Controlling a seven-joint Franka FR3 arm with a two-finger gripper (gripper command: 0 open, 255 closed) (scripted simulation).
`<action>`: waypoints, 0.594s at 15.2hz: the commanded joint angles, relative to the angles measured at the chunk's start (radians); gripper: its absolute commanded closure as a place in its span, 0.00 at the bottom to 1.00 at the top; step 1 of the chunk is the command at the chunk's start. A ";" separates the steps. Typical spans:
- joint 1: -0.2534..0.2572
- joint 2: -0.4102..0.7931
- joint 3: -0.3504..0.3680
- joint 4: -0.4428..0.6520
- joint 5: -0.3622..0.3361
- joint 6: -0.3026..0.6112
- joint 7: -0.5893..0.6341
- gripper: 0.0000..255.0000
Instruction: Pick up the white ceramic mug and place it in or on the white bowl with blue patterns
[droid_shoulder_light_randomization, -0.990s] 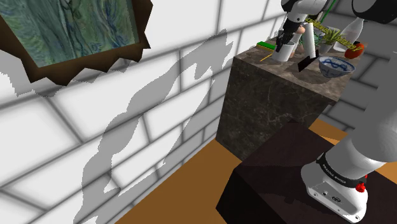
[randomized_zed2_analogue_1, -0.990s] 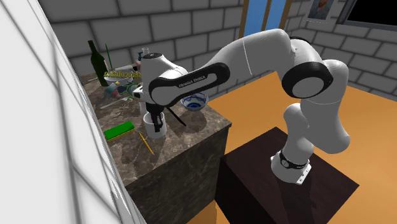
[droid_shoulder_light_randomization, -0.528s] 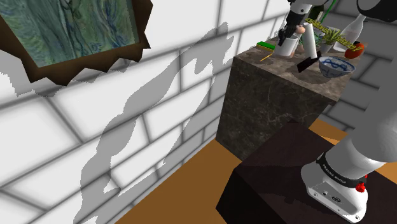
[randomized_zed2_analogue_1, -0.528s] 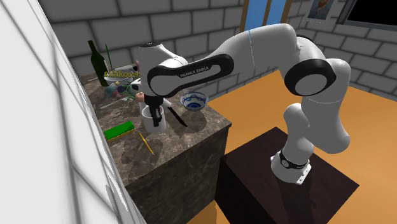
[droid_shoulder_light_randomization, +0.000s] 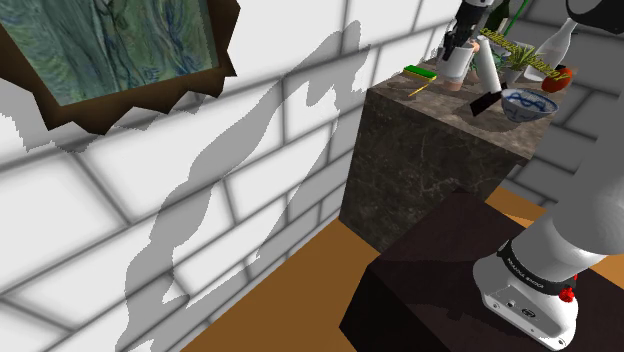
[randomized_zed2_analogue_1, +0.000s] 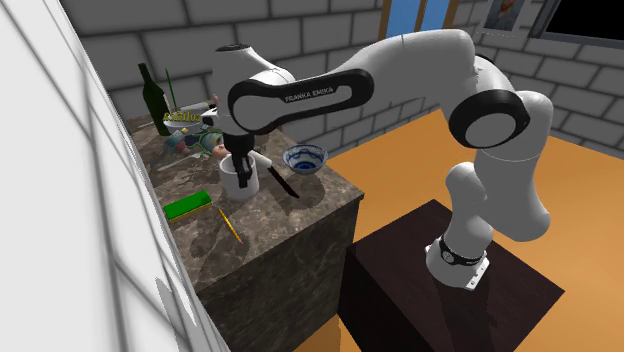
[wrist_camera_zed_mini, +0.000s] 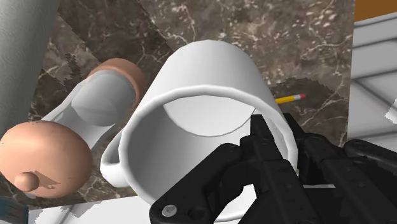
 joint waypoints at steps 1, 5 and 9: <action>-0.003 0.003 -0.001 0.031 0.000 -0.028 0.003 1.00; -0.009 0.003 -0.003 0.086 -0.002 -0.082 0.008 1.00; -0.017 0.008 -0.005 0.147 -0.001 -0.138 0.012 1.00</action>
